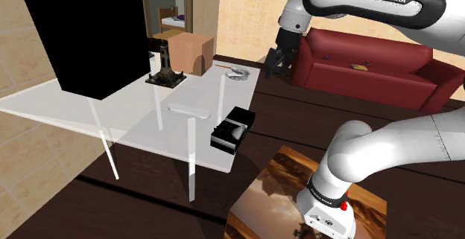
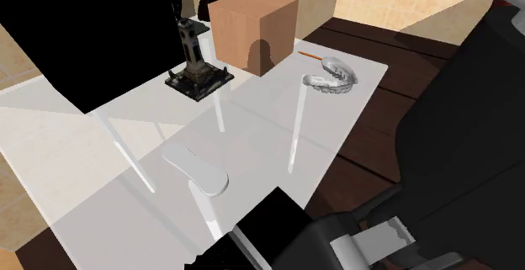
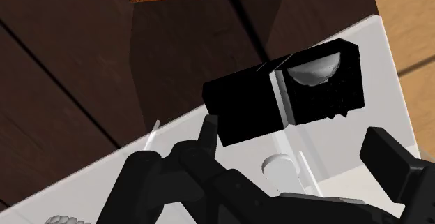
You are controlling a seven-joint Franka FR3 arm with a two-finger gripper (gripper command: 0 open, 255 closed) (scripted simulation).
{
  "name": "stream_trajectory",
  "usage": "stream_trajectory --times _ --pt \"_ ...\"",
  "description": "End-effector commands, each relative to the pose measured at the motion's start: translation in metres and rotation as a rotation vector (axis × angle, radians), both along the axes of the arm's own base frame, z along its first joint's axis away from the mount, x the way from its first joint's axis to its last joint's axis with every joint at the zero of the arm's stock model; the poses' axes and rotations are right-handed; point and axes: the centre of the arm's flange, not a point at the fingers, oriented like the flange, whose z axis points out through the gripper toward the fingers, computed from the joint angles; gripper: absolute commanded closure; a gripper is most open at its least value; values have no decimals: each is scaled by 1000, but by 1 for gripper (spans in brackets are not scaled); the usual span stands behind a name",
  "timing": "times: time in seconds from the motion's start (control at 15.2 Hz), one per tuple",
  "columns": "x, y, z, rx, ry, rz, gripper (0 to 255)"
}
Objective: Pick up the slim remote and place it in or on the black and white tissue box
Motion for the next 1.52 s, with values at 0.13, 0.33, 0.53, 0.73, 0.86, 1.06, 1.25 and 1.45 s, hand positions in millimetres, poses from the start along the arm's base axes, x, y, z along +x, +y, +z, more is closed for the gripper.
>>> stream_trajectory --times 0.13,0.33,0.53,0.73,0.86,1.06,1.25,1.45 --pt "23 2 -14 -7 3 31 0" --pt "58 6 -34 -17 7 79 0" --pt "92 11 -55 -27 12 126 0" --pt "127 17 -76 -37 16 173 0" --pt "149 23 -91 -44 19 205 0" --pt "182 31 -112 -54 24 252 0" --pt "215 42 -134 -64 28 299 0" --pt "247 53 -156 -74 32 346 0"
